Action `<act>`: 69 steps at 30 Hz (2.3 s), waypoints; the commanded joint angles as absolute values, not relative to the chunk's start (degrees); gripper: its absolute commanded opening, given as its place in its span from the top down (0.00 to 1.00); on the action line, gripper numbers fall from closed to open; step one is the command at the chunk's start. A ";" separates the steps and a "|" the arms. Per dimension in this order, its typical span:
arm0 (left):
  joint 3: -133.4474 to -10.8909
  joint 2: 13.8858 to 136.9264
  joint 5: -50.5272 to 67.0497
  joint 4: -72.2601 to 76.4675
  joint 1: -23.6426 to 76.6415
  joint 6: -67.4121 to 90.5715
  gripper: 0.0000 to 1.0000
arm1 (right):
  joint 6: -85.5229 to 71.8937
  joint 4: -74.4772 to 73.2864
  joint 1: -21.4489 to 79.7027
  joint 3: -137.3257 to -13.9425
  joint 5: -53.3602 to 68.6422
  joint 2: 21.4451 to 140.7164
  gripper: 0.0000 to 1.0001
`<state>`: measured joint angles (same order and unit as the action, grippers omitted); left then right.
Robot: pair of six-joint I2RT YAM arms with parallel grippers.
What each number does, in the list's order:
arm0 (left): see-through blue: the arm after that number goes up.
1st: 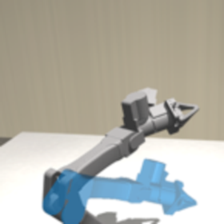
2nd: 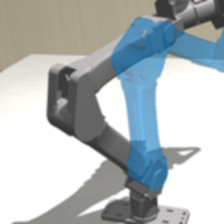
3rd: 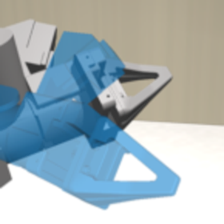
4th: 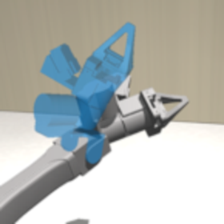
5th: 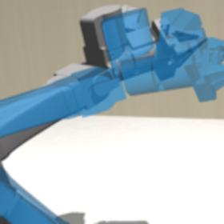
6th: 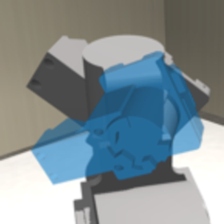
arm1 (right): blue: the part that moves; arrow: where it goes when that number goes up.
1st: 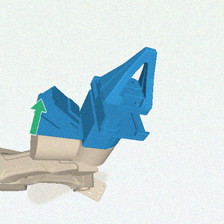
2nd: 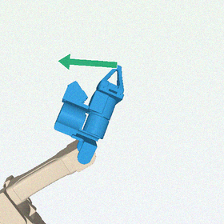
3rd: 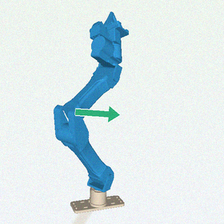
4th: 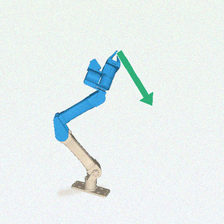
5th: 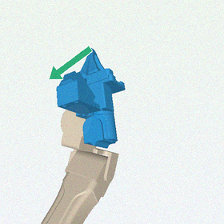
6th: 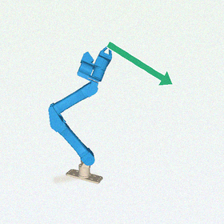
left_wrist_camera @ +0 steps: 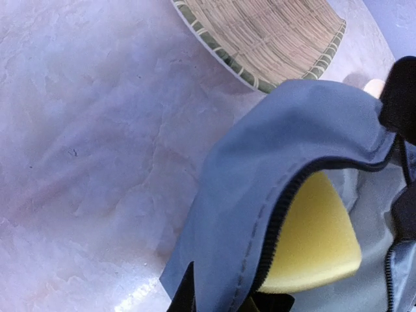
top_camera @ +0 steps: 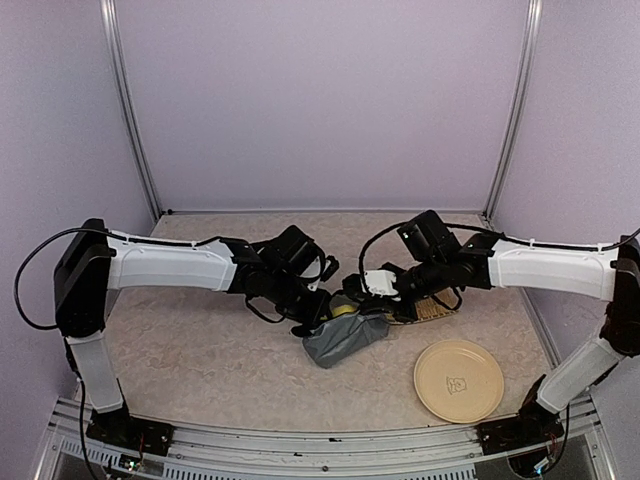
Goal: Sort the hair-cutting tools
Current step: Adjust the sponge in the kit bag, then pick up the kit bag from the center of the board.
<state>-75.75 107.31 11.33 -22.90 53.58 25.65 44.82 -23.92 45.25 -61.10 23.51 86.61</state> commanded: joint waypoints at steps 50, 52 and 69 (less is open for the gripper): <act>-29.69 70.87 18.26 15.31 57.74 63.80 0.40 | 27.29 -29.75 32.14 -73.71 40.49 91.60 0.18; -29.72 73.12 19.05 16.04 57.81 64.90 0.42 | 27.42 -29.79 32.17 -73.53 40.54 91.33 0.19; -30.93 80.95 23.62 21.40 55.89 63.95 0.84 | 28.87 -32.23 32.57 -75.03 44.68 93.78 0.26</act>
